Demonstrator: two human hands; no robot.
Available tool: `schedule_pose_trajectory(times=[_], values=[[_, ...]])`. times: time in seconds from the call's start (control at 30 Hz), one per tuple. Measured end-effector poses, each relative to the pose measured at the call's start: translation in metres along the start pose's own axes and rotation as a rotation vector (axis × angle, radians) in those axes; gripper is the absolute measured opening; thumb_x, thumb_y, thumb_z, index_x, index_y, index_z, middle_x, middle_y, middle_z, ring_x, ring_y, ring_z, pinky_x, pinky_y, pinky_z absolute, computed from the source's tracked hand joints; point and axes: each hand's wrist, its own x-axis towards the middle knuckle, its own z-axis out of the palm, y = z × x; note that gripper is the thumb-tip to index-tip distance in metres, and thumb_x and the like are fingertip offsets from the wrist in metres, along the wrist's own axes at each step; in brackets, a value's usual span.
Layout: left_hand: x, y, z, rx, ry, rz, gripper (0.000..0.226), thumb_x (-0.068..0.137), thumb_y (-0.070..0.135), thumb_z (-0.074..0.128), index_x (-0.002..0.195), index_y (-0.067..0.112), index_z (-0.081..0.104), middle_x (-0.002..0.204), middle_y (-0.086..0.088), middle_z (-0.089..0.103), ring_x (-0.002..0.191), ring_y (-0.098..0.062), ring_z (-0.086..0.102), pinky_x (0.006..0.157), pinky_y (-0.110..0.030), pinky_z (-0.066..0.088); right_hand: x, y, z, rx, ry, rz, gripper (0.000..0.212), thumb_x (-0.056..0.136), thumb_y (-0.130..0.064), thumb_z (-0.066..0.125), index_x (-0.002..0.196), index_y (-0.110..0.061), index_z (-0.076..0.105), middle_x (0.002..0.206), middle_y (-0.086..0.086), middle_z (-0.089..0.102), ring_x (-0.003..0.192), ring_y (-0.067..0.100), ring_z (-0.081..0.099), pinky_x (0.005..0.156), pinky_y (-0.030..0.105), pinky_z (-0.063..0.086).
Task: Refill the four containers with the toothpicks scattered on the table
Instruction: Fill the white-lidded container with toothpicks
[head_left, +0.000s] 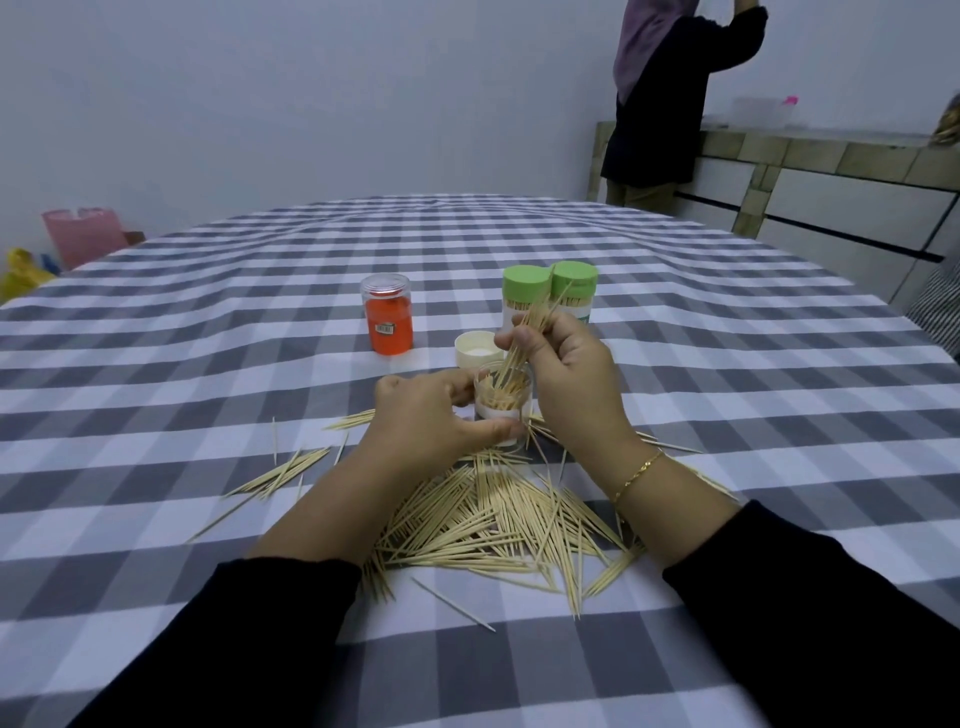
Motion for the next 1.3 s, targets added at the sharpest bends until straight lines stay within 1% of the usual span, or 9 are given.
schedule_pose_trajectory(times=[0.23, 0.43, 0.6, 0.73, 0.87, 0.93, 1.0, 1.13, 1.3], values=[[0.002, -0.002, 0.000, 0.027, -0.007, -0.007, 0.050, 0.069, 0.057, 0.076, 0.113, 0.034, 0.068, 0.103, 0.013, 0.071, 0.111, -0.001, 0.053, 0.110, -0.042, 0.028, 0.001, 0.008, -0.001, 0.034, -0.064, 0.101, 0.016, 0.094, -0.006, 0.055, 0.103, 0.003, 0.064, 0.084, -0.009, 0.067, 0.073, -0.003, 0.065, 0.066, 0.015, 0.053], [0.000, 0.001, -0.001, 0.038, -0.001, -0.009, 0.051, 0.068, 0.060, 0.076, 0.112, 0.035, 0.068, 0.104, 0.013, 0.071, 0.113, -0.003, 0.053, 0.109, -0.042, 0.029, 0.000, 0.010, -0.001, 0.011, -0.067, 0.149, 0.027, 0.092, -0.018, 0.061, 0.118, -0.015, 0.062, 0.114, 0.004, 0.066, 0.106, 0.013, 0.062, 0.090, 0.028, 0.053], [0.000, 0.001, 0.000, 0.001, -0.029, -0.011, 0.070, 0.051, 0.075, 0.065, 0.109, 0.037, 0.069, 0.099, 0.017, 0.072, 0.108, 0.001, 0.057, 0.108, -0.043, 0.033, -0.003, 0.006, -0.001, 0.013, -0.115, 0.095, 0.031, 0.097, -0.022, 0.052, 0.127, -0.026, 0.053, 0.119, -0.001, 0.063, 0.106, 0.003, 0.060, 0.086, 0.018, 0.051], [0.001, 0.001, 0.000, 0.007, -0.043, -0.002, 0.082, 0.045, 0.084, 0.052, 0.107, 0.034, 0.070, 0.093, 0.018, 0.071, 0.105, 0.002, 0.059, 0.105, -0.042, 0.037, -0.008, 0.005, 0.001, -0.075, -0.237, 0.111, 0.032, 0.099, -0.021, 0.046, 0.129, -0.023, 0.056, 0.129, -0.004, 0.059, 0.119, 0.005, 0.052, 0.102, 0.025, 0.044], [-0.002, 0.007, -0.005, 0.036, -0.063, -0.023, 0.070, 0.054, 0.081, 0.067, 0.112, 0.041, 0.066, 0.091, 0.027, 0.066, 0.115, -0.004, 0.054, 0.108, -0.043, 0.033, -0.009, -0.001, -0.003, -0.144, -0.295, 0.114, 0.033, 0.100, -0.025, 0.044, 0.130, -0.019, 0.057, 0.124, -0.013, 0.057, 0.118, 0.000, 0.050, 0.105, 0.023, 0.039], [-0.002, 0.007, -0.013, 0.069, -0.116, -0.077, 0.085, 0.052, 0.081, 0.063, 0.127, 0.042, 0.058, 0.107, 0.022, 0.067, 0.123, -0.010, 0.048, 0.111, -0.043, 0.031, -0.008, -0.004, -0.006, -0.189, -0.336, 0.098, 0.035, 0.100, -0.026, 0.043, 0.133, -0.018, 0.053, 0.129, -0.011, 0.053, 0.121, -0.001, 0.045, 0.107, 0.022, 0.035], [0.000, 0.003, -0.028, 0.050, -0.132, -0.135, 0.094, 0.054, 0.077, 0.062, 0.136, 0.033, 0.053, 0.128, 0.014, 0.062, 0.125, -0.010, 0.048, 0.113, -0.044, 0.031, -0.008, -0.005, -0.010, -0.230, -0.386, 0.089, 0.040, 0.100, -0.026, 0.044, 0.140, -0.021, 0.045, 0.137, -0.011, 0.046, 0.124, -0.001, 0.040, 0.105, 0.021, 0.033], [0.002, -0.015, -0.059, 0.052, -0.016, -0.250, 0.044, 0.093, 0.033, 0.061, 0.136, 0.028, 0.054, 0.136, 0.004, 0.057, 0.121, -0.014, 0.053, 0.108, -0.038, 0.038, -0.008, -0.006, -0.013, -0.184, -0.470, 0.185, 0.055, 0.096, -0.020, 0.048, 0.146, -0.033, 0.029, 0.146, -0.008, 0.038, 0.126, 0.006, 0.042, 0.100, 0.021, 0.035], [0.005, -0.023, -0.064, 0.340, -0.069, -0.355, 0.041, 0.099, 0.026, 0.044, 0.139, 0.030, 0.050, 0.144, 0.000, 0.050, 0.133, -0.024, 0.043, 0.114, -0.041, 0.029, -0.010, -0.003, -0.015, -0.236, -0.509, 0.228, 0.063, 0.094, -0.022, 0.050, 0.146, -0.042, 0.021, 0.144, -0.009, 0.038, 0.122, 0.011, 0.046, 0.097, 0.025, 0.038]])
